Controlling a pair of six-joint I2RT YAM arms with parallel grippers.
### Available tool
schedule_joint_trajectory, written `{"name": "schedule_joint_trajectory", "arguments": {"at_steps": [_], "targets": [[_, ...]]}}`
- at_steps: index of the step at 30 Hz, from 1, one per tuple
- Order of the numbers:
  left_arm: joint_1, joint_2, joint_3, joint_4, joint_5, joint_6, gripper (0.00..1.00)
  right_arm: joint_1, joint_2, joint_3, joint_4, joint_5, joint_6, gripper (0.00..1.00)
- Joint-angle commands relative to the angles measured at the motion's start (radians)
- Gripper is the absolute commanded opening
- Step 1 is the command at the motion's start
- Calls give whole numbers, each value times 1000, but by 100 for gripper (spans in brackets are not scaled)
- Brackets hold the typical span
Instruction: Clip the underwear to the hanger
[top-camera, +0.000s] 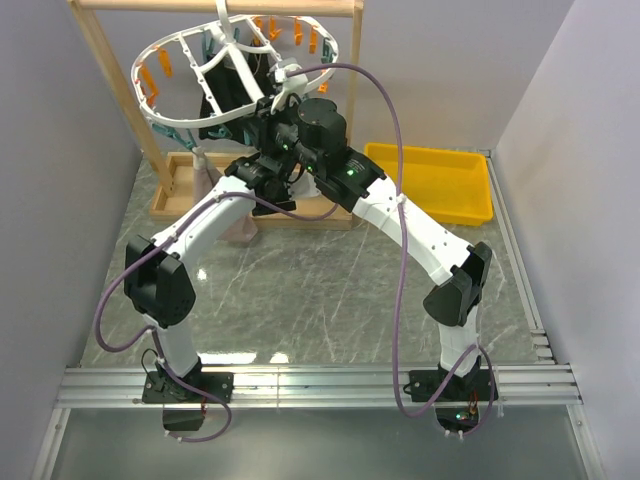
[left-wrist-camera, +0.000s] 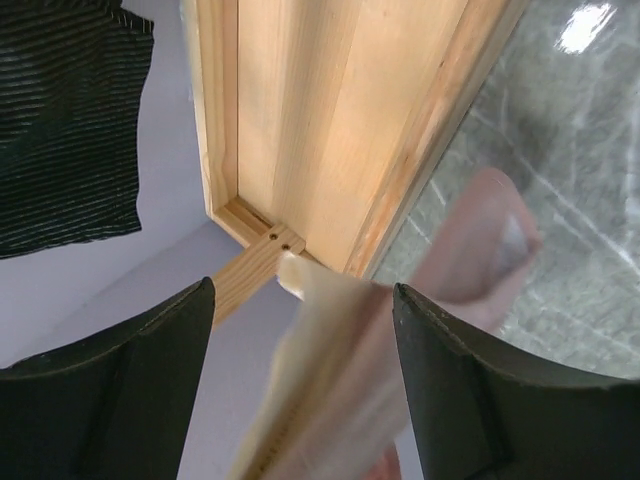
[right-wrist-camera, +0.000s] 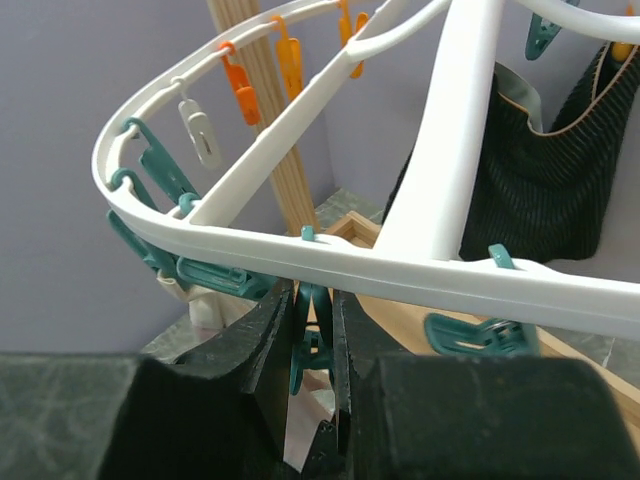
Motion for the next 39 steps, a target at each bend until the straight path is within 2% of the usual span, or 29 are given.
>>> {"name": "schedule_joint_trajectory", "arguments": {"at_steps": [1,16,29,35,39], "targets": [[8,10,68,-30,-54,17,77,15,-59,-18,10,-9,-12,0],[65,58,117,-149,-120,17,78,15,-71,-44,27,-10,-13,0],[82,44,113,-94,-187,43,81,15,-67,-44,29,-10,-10,0],[51,38,192,-124,-88,20,84,14,-59,-36,26,-15,-6,0],[43,51,225,-120,-74,11,85,17,-59,-36,27,-15,-6,0]]}}
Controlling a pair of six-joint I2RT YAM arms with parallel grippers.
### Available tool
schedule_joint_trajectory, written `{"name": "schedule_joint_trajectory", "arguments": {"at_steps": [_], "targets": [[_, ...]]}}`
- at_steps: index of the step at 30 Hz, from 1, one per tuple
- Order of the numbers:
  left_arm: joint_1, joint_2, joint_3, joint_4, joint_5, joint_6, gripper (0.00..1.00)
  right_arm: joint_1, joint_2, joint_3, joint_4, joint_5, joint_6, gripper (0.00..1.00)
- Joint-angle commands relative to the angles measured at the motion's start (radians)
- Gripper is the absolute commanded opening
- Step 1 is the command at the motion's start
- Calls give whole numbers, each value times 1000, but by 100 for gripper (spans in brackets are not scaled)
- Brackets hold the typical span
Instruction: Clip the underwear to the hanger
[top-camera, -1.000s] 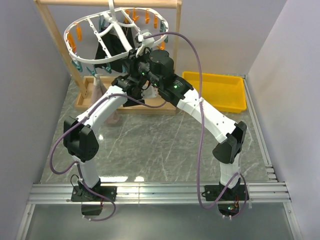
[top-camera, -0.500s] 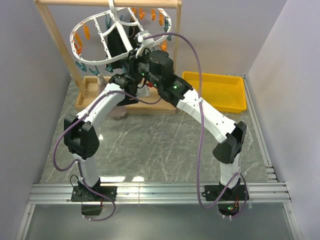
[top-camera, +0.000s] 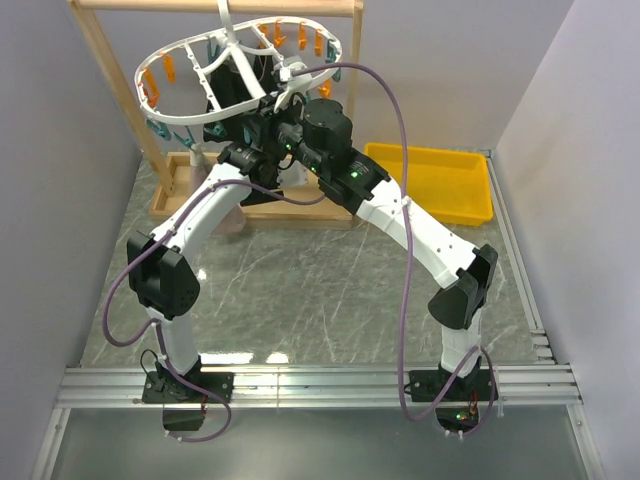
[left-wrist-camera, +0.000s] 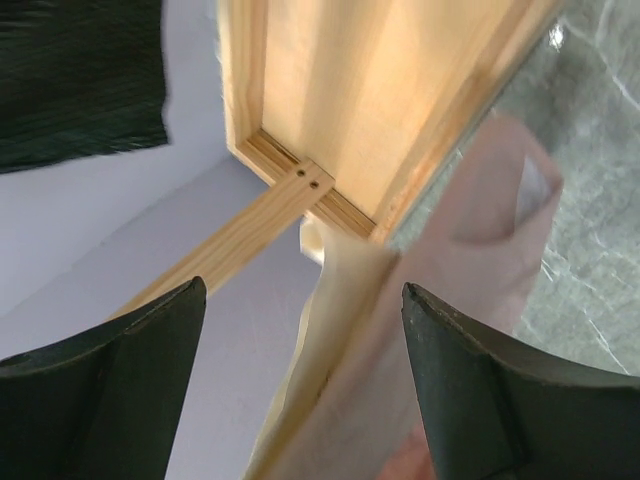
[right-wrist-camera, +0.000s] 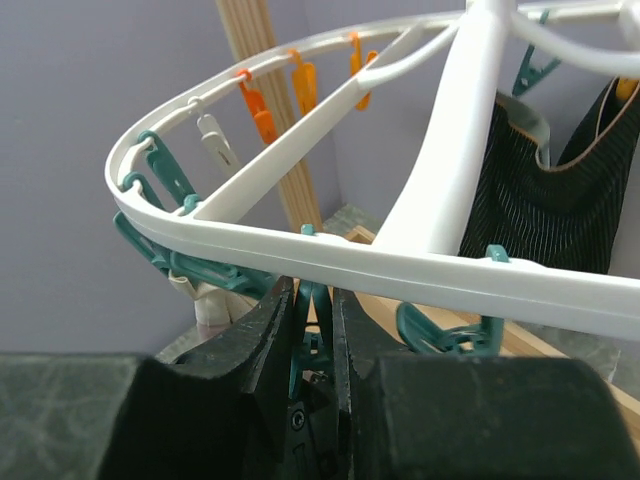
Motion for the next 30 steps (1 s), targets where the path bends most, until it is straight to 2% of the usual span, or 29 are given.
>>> {"name": "schedule_joint_trajectory", "arguments": {"at_steps": [1,9,20,30], "targets": [[-18,-13,76,20,30,-12,84,14,-31,3,-19,-14,-6,0],[-9,3,39,57,-8,-6,81,17,-38,-9,-21,-11,-6,0],[8,9,16,-7,-59,-16,79,18,-55,-35,-9,-3,-10,0],[39,15,19,-64,-113,-35,73,18,-66,-60,5,0,-12,0]]}}
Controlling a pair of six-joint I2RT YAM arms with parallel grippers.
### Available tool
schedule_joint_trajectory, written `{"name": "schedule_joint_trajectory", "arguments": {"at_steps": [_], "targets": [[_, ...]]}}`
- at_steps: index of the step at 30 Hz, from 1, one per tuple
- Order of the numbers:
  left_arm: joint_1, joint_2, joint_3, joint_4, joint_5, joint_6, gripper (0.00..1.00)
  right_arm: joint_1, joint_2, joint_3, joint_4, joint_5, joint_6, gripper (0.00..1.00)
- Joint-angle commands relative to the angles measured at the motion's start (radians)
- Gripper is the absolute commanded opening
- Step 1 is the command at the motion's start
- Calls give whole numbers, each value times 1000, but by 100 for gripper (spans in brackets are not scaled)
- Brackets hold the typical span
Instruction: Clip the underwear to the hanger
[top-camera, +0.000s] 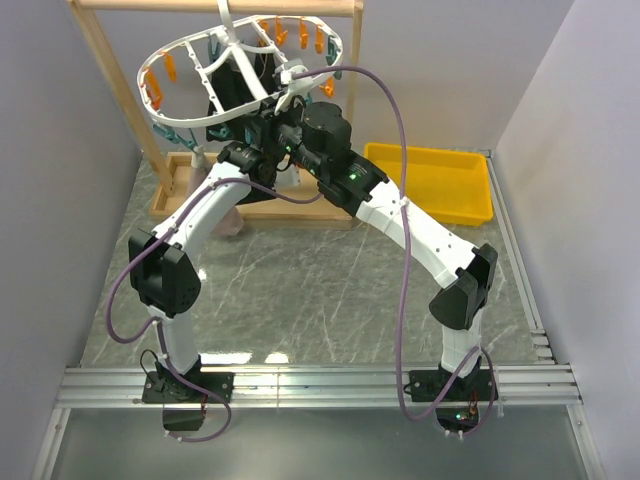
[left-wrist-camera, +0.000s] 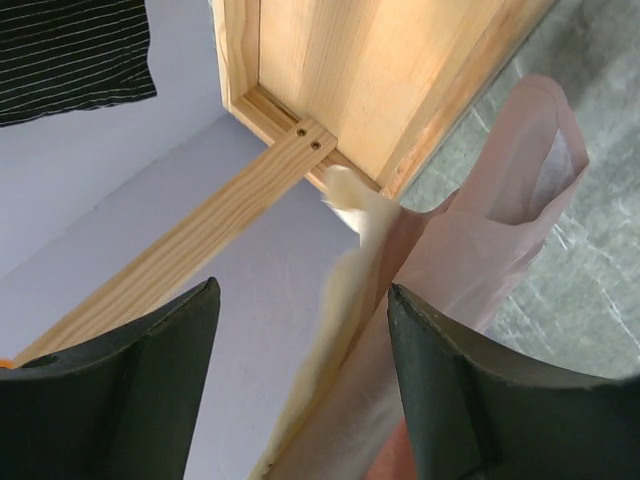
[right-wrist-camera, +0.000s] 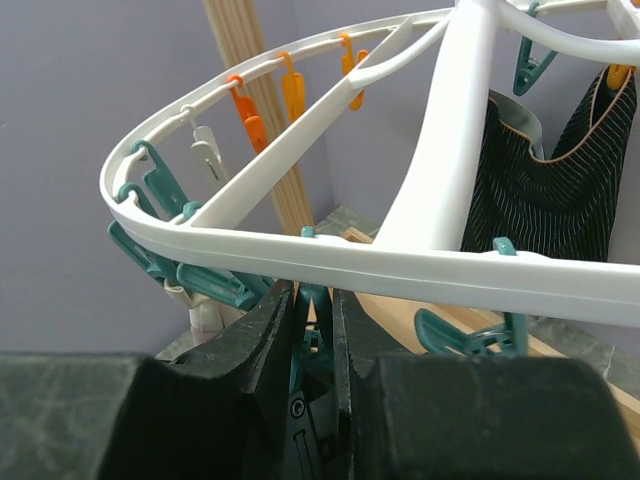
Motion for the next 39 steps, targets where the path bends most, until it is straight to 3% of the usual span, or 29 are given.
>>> {"name": "schedule_joint_trajectory", "arguments": {"at_steps": [1,4,8,15,20,21,25,26,31,39], "targets": [[19,2,12,-34,-42,-21,73,16,-52,-19,-27,-21,-11,0],[27,9,20,-62,-49,-37,68,17,-50,-19,-24,-19,-11,0],[39,23,26,-96,-54,-62,54,16,-53,-20,-25,-16,-12,0],[59,34,22,-166,-22,-82,49,16,-53,-19,-19,-13,-15,0],[69,46,28,-185,-9,-84,38,16,-52,-19,-21,-14,-15,0],[69,48,29,-188,-11,-87,26,16,-52,-19,-21,-14,-17,0],[62,40,37,-185,20,-85,12,16,-45,-14,-21,-8,-21,0],[59,32,34,-189,27,-84,1,16,-44,-10,-22,-5,-23,0],[9,-78,-41,-147,180,-24,0,17,-32,1,-22,7,-20,0],[-51,-329,-328,74,410,122,0,14,-12,29,-33,25,-21,0]]}}
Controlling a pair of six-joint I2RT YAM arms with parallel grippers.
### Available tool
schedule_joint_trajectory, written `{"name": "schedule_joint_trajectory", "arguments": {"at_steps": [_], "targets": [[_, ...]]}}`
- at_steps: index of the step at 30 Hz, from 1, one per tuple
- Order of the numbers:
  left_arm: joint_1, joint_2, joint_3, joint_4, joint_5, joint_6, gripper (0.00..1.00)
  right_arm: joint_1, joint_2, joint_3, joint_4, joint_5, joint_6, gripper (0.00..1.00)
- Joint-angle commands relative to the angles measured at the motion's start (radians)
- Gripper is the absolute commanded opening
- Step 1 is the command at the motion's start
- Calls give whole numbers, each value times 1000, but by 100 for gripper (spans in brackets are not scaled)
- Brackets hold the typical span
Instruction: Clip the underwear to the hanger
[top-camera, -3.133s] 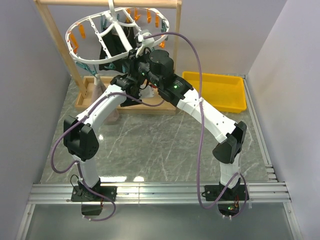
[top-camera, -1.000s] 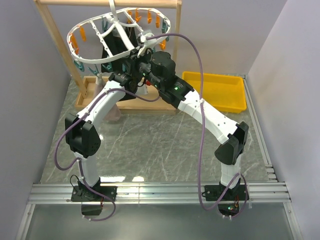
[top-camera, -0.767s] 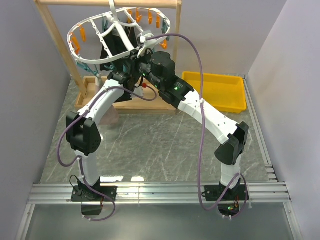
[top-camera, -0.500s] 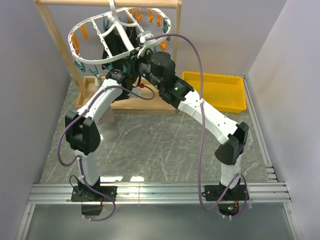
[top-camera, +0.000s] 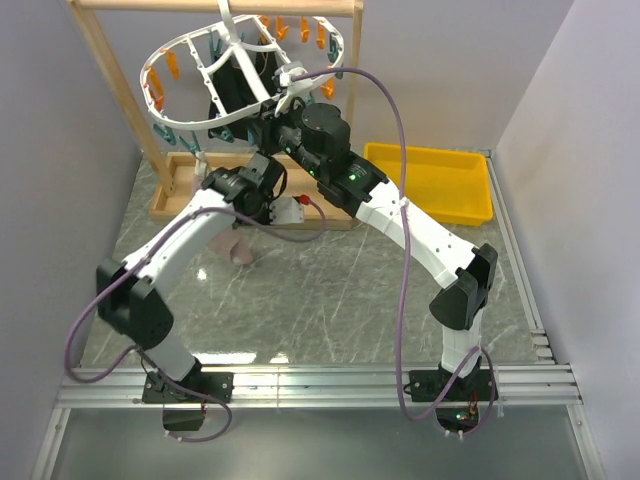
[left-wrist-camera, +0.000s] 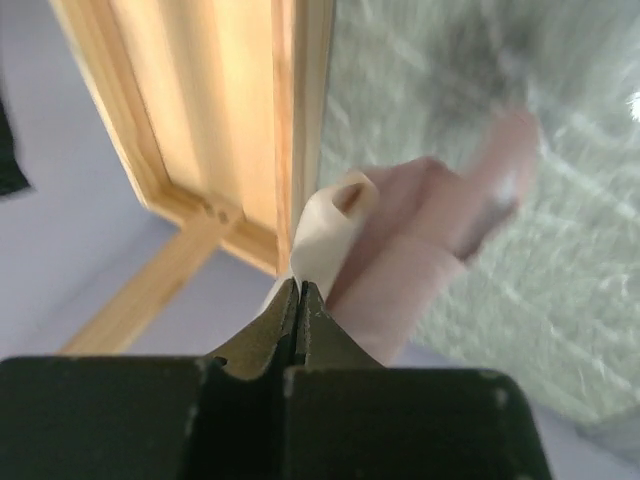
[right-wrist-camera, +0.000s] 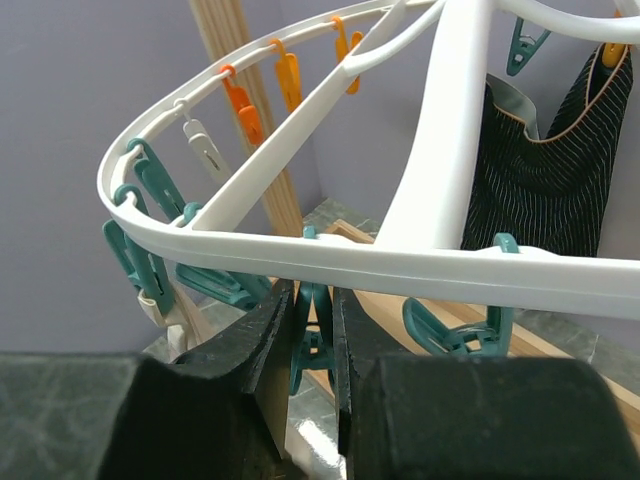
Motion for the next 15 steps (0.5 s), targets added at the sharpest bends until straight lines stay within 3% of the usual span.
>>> {"name": "schedule_joint_trajectory", "arguments": {"at_steps": [1,5,6,9,15], "targets": [[0,-131,-50,152,177,87,0,15,-7,46,-22,3,-7,0],[2,-237,-179,294,285,113,0,10,-4,51,-19,12,-7,0],[17,-306,-253,377,365,133,0,9,-5,51,-19,18,-3,0],[25,-379,-331,467,404,152,0,2,-7,51,-16,21,5,0],[91,-518,-407,577,599,25,0,-11,-2,62,-24,23,22,0]]}}
